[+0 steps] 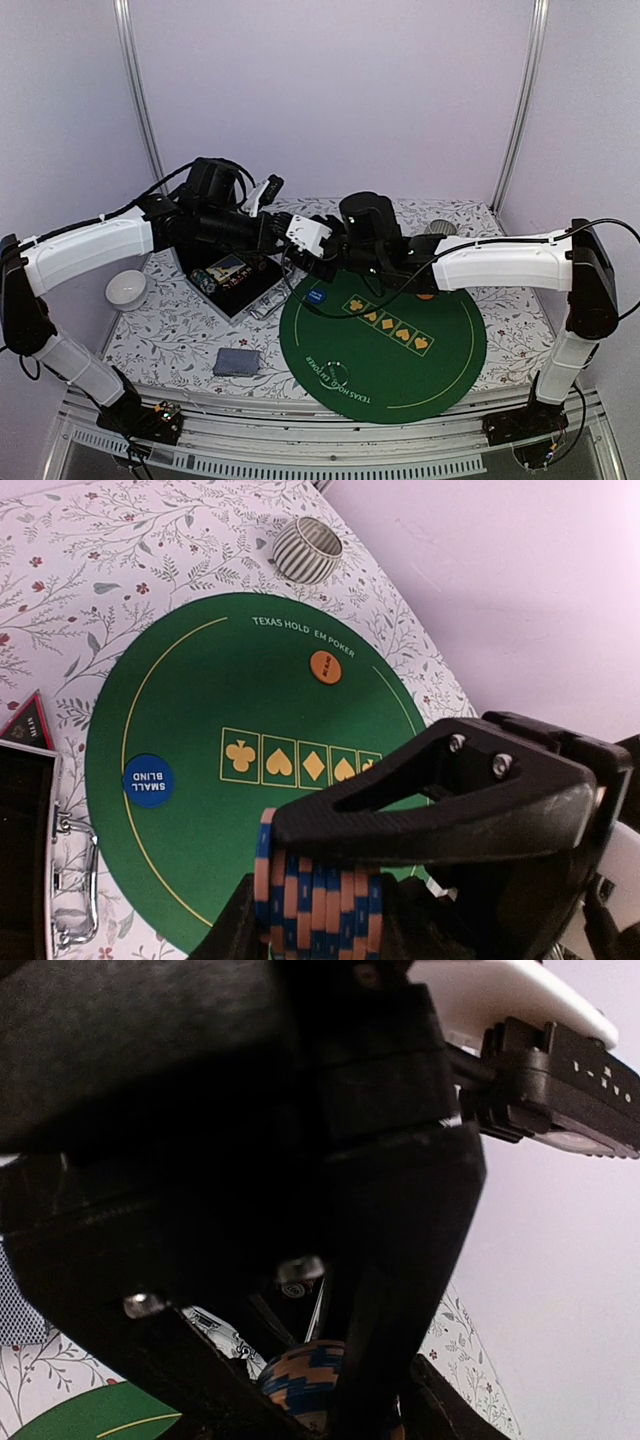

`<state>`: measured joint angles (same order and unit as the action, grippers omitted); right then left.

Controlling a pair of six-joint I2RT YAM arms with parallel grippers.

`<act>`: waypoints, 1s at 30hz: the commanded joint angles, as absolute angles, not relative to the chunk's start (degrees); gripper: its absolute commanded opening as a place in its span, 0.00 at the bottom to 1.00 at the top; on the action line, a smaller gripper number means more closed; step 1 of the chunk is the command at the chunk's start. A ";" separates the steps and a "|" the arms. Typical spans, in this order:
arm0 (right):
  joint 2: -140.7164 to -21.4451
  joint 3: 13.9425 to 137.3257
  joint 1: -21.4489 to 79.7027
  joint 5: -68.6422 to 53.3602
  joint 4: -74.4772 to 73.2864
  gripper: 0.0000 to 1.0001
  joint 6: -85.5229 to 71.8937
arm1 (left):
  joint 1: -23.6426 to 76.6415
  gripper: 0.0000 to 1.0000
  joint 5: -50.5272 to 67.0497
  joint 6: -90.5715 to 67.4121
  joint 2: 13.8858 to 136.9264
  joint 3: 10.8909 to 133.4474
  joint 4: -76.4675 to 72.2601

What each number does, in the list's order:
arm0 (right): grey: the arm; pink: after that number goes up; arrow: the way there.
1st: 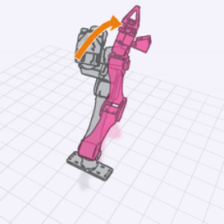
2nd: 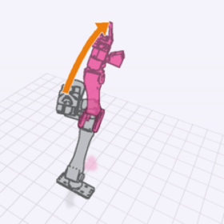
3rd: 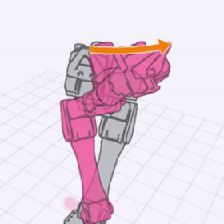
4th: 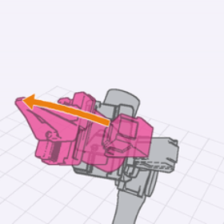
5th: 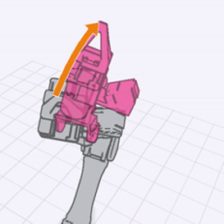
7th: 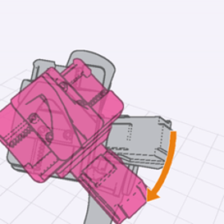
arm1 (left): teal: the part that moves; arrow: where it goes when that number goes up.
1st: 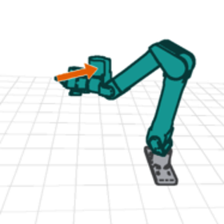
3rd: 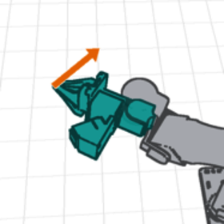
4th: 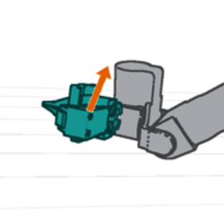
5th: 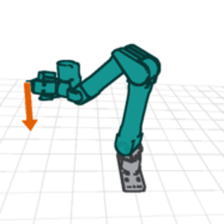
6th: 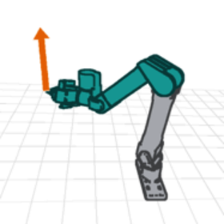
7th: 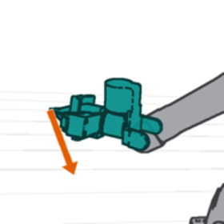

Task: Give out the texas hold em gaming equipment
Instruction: Pass from the left arm to the right

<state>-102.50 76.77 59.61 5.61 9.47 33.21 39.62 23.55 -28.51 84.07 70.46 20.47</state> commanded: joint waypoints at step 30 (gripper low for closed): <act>-101.87 76.99 58.97 10.19 10.63 0.02 39.27 | 40.83 0.04 27.70 -27.32 83.96 69.73 17.29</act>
